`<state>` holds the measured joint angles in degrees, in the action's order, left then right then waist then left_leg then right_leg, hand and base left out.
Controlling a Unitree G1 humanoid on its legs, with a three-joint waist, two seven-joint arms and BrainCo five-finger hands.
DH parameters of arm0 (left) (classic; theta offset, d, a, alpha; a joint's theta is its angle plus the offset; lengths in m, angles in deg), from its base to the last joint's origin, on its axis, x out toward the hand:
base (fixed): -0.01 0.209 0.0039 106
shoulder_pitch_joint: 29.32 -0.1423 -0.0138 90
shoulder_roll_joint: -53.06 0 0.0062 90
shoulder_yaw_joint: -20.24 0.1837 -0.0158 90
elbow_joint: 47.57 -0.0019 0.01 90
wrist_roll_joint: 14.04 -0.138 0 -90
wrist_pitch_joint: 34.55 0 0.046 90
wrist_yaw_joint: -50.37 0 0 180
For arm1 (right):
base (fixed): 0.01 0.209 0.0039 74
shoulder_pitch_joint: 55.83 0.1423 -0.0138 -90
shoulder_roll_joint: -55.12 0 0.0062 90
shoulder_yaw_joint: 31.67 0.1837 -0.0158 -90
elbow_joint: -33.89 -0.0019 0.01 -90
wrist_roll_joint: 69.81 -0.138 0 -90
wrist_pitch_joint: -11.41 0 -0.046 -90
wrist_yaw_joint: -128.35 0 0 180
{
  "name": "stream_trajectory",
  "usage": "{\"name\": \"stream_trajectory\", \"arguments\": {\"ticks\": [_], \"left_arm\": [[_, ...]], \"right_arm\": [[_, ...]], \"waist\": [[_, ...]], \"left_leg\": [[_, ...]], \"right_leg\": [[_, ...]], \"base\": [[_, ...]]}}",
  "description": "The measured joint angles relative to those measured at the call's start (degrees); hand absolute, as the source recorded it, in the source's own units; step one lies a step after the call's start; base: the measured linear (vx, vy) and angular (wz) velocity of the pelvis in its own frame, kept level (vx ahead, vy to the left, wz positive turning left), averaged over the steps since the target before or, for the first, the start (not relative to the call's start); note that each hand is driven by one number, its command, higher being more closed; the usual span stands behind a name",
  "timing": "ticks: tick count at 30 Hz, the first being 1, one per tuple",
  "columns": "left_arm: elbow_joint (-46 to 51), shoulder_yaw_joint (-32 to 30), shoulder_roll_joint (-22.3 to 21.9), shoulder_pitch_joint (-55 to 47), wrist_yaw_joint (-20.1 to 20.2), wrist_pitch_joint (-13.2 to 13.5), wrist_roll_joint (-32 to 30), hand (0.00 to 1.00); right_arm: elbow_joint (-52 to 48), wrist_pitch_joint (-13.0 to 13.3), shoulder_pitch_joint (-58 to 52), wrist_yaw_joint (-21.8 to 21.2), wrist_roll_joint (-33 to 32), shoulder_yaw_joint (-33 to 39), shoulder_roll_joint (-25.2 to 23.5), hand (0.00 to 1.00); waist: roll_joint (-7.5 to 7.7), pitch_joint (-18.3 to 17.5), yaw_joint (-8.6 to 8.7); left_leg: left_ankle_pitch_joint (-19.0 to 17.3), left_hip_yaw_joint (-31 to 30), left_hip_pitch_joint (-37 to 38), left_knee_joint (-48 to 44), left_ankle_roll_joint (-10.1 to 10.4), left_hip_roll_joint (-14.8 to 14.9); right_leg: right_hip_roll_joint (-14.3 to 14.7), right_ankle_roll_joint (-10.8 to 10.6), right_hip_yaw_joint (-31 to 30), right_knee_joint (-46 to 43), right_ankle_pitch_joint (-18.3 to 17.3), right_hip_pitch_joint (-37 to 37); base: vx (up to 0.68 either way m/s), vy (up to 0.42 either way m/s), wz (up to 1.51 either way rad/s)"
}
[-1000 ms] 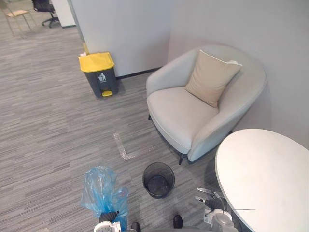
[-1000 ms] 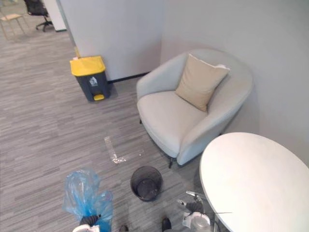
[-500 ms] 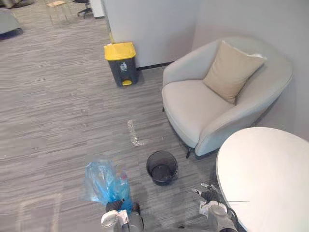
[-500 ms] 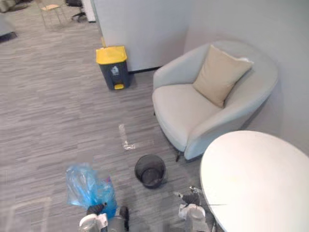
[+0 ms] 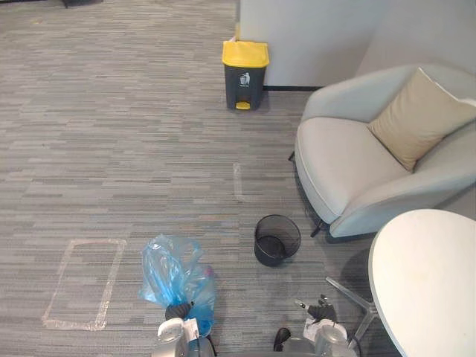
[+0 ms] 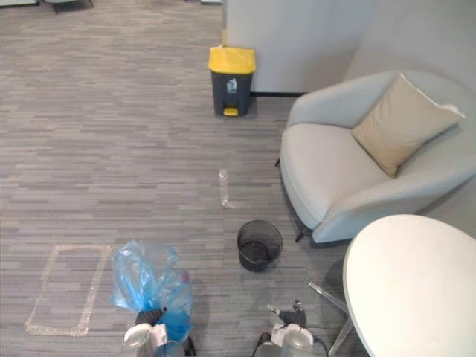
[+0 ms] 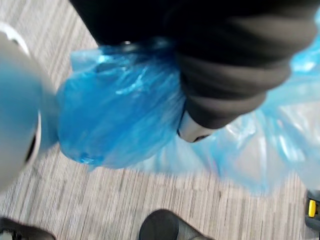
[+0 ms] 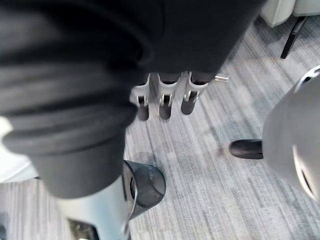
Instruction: Gather rubbish on tea table into small bin, then transfer packed bag to large trash can.
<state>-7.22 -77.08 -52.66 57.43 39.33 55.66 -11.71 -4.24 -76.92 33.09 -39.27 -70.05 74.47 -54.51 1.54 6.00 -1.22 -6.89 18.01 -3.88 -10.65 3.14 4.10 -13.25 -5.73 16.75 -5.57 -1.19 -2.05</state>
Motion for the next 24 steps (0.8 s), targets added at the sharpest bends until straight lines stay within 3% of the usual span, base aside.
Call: {"name": "stream_trajectory", "arguments": {"ticks": [5, 8, 10, 12, 13, 15, 16, 17, 19, 20, 21, 22, 24], "left_arm": [[-1.16, -0.56, 1.19, -1.52, 0.00, 0.01, 0.01, 1.00], [-0.65, -0.74, 1.18, -1.46, 0.01, 0.09, 0.02, 1.00], [-0.47, -0.72, 1.09, -1.79, -0.05, 0.10, 0.02, 1.00], [-0.40, -1.36, 1.35, -1.69, -0.04, 0.09, 0.03, 1.00], [-0.46, -3.08, 1.44, -1.28, -0.11, 0.01, 0.05, 1.00], [-0.44, -3.12, 1.53, -1.11, -0.10, 0.01, 0.04, 1.00], [-0.54, -3.08, 1.74, -0.44, -0.08, -0.02, 0.06, 1.00], [-0.65, -3.07, 1.68, -0.32, -0.09, -0.03, 0.06, 1.00], [-0.70, -2.91, 0.98, 0.05, -0.07, -0.12, 0.06, 1.00], [-0.72, -2.78, 0.58, 0.39, 0.00, -0.09, 0.06, 1.00], [-0.91, -2.81, -0.50, 0.68, -0.01, -0.08, 0.04, 1.00], [-0.91, -2.83, -1.01, 0.52, -0.01, -0.01, 0.04, 1.00], [-0.87, -3.02, -2.85, 0.22, 0.04, -0.03, 0.05, 1.00]], "right_arm": [[2.08, -0.11, 0.94, 0.00, 0.24, 1.09, -0.19, 0.00], [2.14, -0.16, 1.02, 0.02, 0.26, 1.68, 0.14, 0.00], [2.11, -0.19, 0.77, 0.00, 0.27, 1.64, 0.07, 0.00], [0.49, 0.02, 0.15, -0.10, 0.26, 1.41, -0.13, 0.00], [0.59, 0.09, 0.59, -0.08, 0.25, 1.57, -0.18, 0.00], [0.71, 0.05, 0.47, -0.05, 0.23, 1.73, -0.33, 0.00], [0.73, 0.01, 0.60, -0.04, 0.23, 1.73, -0.38, 0.00], [0.74, 0.01, 0.57, -0.03, 0.23, 1.77, -0.27, 0.00], [0.73, 0.05, 0.60, 0.02, 0.20, 2.35, -0.18, 0.00], [0.80, 0.02, 0.38, -0.02, 0.21, 3.05, -0.23, 0.00], [0.78, 0.00, -0.06, 0.02, 0.20, 4.26, -0.13, 0.00], [0.76, -0.02, -0.34, 0.03, 0.18, 4.67, 0.28, 0.00], [0.71, -0.02, -0.59, 0.01, 0.22, 4.29, 1.43, 0.00]], "waist": [[0.14, 0.02, -0.24], [0.42, 0.44, -0.25], [0.26, 1.14, -0.16], [0.76, 2.00, 0.71], [0.92, 2.71, 1.09], [1.34, 2.75, 1.08], [2.12, 3.19, 1.07], [2.12, 3.19, 1.08], [2.02, 3.27, 1.27], [2.12, 3.20, 1.62], [1.58, 3.01, 2.15], [0.58, 2.63, 2.19], [-2.51, 1.40, 1.79]], "left_leg": [[-0.90, -0.83, -0.60, -0.26, -0.64, -1.40], [-4.23, -1.63, -4.01, -6.92, -2.17, -1.44], [-7.30, -3.91, -5.03, -10.77, -2.18, -1.79], [-8.87, -6.41, -4.67, -12.57, -2.89, -1.95], [-9.33, -9.82, -3.17, -12.27, -3.16, -1.53], [-9.71, -11.11, -2.90, -12.21, -3.02, -1.10], [-10.16, -12.18, -1.88, -11.35, -2.62, -1.35], [-10.20, -12.46, -1.66, -11.04, -2.65, -1.45], [-10.88, -13.54, 0.24, -9.71, -2.11, -1.94], [-11.96, -14.70, 0.79, -9.81, -1.44, -2.44], [-13.31, -17.46, 2.50, -9.79, -0.66, -2.27], [-13.69, -17.91, 3.18, -9.53, -0.27, -1.49], [-13.66, -18.24, 0.13, -18.68, 1.51, 2.12]], "right_leg": [[-0.60, -1.18, -0.21, -0.07, -0.96, -0.42], [-2.69, -2.00, -0.41, -7.50, -5.23, -3.39], [-4.27, -0.43, -0.53, -14.46, -7.70, -4.00], [-4.41, 4.19, -5.46, -26.26, -6.25, -8.22], [-1.95, 4.92, -9.45, -36.32, -7.63, -13.27], [-0.21, 3.62, -8.98, -36.86, -9.57, -14.51], [1.40, 2.27, -7.11, -34.35, -10.95, -16.41], [1.84, 2.22, -6.34, -32.93, -10.99, -16.82], [3.99, 2.38, -4.96, -25.61, -10.78, -17.23], [4.64, 3.47, -5.32, -22.74, -10.31, -16.44], [4.65, 5.15, -4.24, -24.02, -10.10, -14.77], [5.22, 5.24, -3.35, -23.98, -11.31, -13.96], [7.59, 7.06, -0.13, -23.03, -13.67, -11.29]], "base": [[-0.08, 0.057, 0.09], [0.00, 0.043, 0.23], [0.03, 0.029, 0.44], [0.14, 0.050, 0.66], [0.20, 0.029, 0.73], [0.18, -0.056, 0.62], [0.21, -0.116, 0.45], [0.29, -0.157, 0.45], [0.28, -0.167, 0.37], [0.35, -0.237, 0.83], [0.37, -0.244, 0.86], [0.45, -0.229, 0.75], [0.50, -0.205, 0.31]]}}
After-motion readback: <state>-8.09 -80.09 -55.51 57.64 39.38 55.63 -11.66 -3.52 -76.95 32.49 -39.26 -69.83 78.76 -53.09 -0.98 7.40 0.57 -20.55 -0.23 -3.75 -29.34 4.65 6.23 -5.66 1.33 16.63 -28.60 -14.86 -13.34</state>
